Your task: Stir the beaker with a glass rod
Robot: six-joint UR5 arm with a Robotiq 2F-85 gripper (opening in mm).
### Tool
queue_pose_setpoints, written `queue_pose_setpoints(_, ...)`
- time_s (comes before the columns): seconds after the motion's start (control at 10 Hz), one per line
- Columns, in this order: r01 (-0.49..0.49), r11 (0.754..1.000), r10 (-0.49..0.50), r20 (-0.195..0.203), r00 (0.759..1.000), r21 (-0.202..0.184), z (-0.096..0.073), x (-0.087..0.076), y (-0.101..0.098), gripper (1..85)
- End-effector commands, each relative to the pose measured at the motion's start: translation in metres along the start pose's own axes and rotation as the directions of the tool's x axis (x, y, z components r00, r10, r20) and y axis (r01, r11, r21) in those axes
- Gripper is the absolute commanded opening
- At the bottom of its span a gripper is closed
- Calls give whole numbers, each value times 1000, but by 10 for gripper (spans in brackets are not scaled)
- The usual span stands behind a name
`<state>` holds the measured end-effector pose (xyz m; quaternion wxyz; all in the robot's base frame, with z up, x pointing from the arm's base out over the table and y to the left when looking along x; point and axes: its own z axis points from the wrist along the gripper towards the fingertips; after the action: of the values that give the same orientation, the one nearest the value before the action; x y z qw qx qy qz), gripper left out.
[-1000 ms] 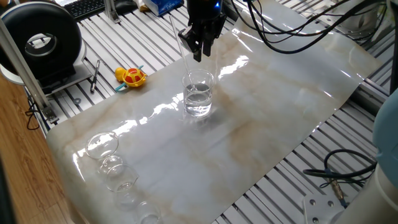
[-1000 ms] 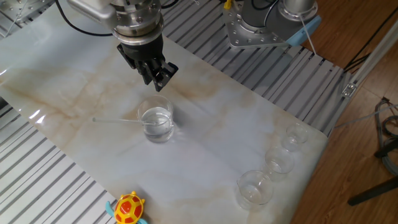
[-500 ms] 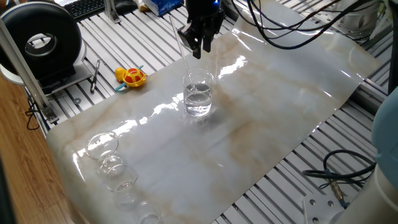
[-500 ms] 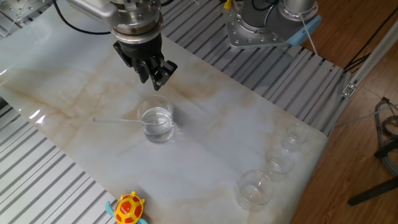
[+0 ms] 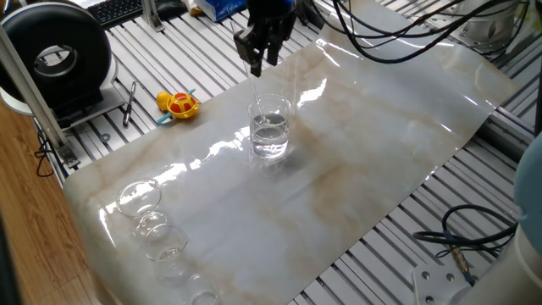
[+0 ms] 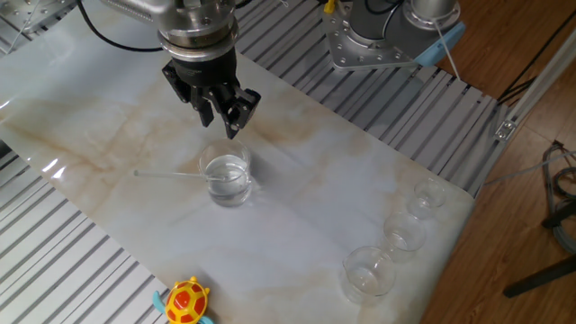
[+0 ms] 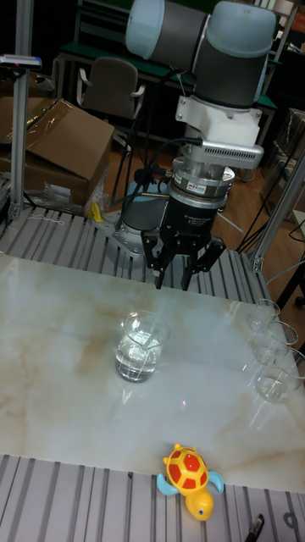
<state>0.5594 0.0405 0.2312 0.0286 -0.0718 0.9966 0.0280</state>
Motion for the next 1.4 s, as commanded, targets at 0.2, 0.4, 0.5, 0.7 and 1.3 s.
queue_pose_setpoints(0.2, 12, 1000, -12, -15, 1000, 3, -2, 4, -1, 477)
queue_pose_setpoints(0.4, 42, 999, -41, -46, 998, 5, -21, 17, -6, 500)
queue_pose_setpoints(0.5, 44, 999, -44, -47, 998, 1, -24, 19, -1, 500)
queue_pose_setpoints(0.7, 45, 999, -45, -13, 999, 3, -17, 8, 4, 500)
queue_pose_setpoints(1.3, 20, 1000, -19, -12, 1000, 21, -29, 10, -4, 500)
